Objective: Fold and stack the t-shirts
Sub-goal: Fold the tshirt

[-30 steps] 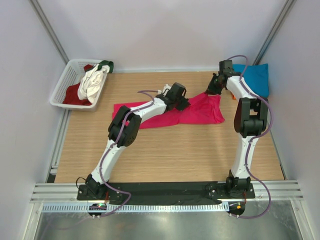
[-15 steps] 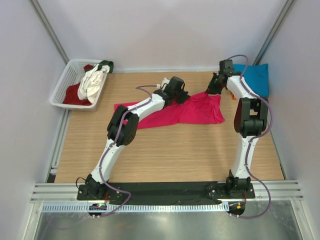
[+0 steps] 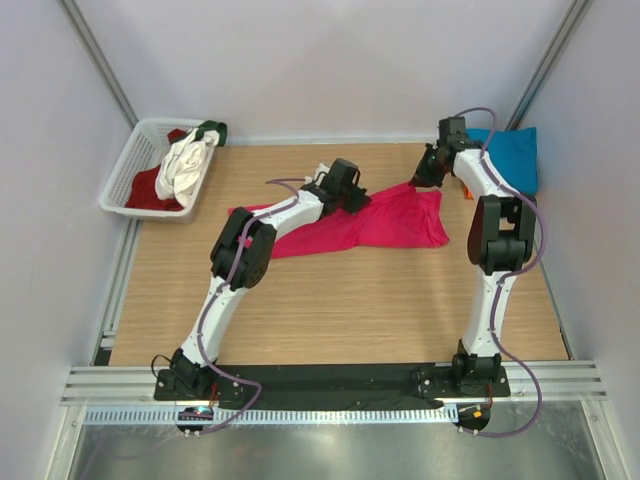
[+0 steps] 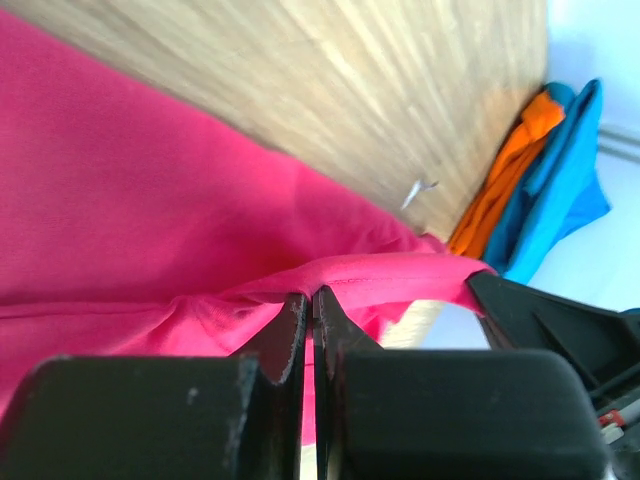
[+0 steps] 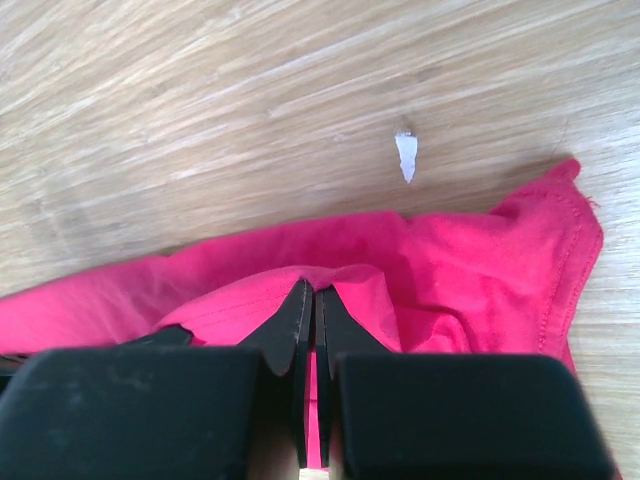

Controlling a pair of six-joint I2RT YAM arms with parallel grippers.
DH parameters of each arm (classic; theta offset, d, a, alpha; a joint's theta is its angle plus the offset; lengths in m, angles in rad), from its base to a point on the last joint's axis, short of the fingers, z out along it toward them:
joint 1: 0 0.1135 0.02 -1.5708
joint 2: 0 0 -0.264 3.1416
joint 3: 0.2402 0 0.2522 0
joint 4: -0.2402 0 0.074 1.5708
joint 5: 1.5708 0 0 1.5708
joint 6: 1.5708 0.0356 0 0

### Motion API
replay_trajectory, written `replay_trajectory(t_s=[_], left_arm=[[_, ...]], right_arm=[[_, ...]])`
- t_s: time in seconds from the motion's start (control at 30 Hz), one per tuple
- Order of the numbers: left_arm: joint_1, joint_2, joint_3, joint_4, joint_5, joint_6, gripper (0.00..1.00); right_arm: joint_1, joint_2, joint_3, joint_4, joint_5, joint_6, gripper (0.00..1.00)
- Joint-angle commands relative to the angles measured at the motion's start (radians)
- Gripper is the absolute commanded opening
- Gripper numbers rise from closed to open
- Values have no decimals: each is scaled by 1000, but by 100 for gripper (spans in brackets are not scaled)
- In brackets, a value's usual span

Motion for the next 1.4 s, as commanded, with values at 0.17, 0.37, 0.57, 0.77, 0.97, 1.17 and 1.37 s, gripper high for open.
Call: replay_trajectory(t_s=[0.17, 0.37, 0.57, 0.77, 0.97, 1.17, 1.37], left_arm=[[17, -150, -102, 58, 46, 115, 0], [15, -203, -157, 59, 83, 177, 0], [9, -239, -237, 65, 118, 207, 0], [-6, -225, -265, 57, 155, 242, 0], [-9, -246, -309, 39, 167, 262, 2], [-5, -292, -271, -26, 163, 351, 52], [49, -433, -211, -231, 94, 546, 73]], right_arm=[[-4, -160, -103, -41, -38, -20, 1], [-4, -223, -172, -72, -41, -25, 1], [-2, -259, -255, -93, -41, -26, 1], [-4, -289, -353, -113, -18, -42, 1], [-4, -318, -420, -115, -10, -55, 4], [-2, -316, -373, -173, 26, -83, 47], [-51, -339, -265, -205, 72, -86, 66]])
